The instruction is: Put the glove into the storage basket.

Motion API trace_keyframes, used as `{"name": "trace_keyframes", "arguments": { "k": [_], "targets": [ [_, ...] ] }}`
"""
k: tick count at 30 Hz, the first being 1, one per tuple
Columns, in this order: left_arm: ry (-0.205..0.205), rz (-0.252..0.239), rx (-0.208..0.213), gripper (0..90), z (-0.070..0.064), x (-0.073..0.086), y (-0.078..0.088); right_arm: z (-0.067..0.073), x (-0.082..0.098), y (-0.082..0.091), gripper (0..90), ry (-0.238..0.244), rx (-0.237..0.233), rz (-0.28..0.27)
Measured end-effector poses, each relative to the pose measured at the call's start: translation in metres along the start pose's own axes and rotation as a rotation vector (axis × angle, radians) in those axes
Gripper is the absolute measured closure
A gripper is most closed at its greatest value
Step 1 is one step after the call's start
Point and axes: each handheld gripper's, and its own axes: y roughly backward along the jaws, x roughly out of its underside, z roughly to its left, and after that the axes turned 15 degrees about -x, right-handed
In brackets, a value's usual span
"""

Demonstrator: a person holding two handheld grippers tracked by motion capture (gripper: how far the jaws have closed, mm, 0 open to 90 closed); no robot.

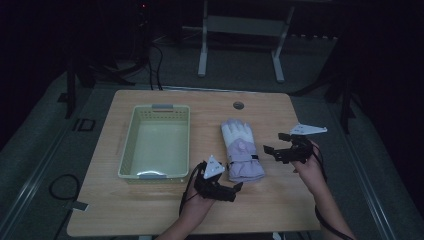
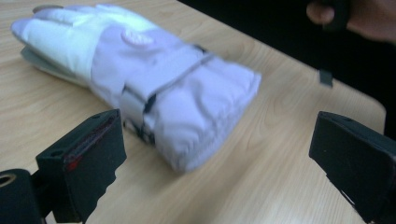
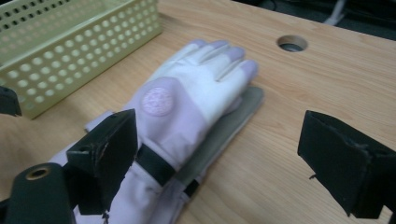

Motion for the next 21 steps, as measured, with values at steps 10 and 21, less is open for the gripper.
{"name": "trace_keyframes", "arguments": {
  "k": [10,21],
  "targets": [
    [0.062,-0.013,-0.081,3.8,0.018,-0.042,-0.027,-0.008,-0.005,-0.014,23.5,0.01,0.009,0.039],
    [0.014,0.114,-0.279,20.3,0.022,-0.053,-0.065,-0.016,-0.005,-0.045,48.0,-0.023,-0.026,0.092]
  ]
}}
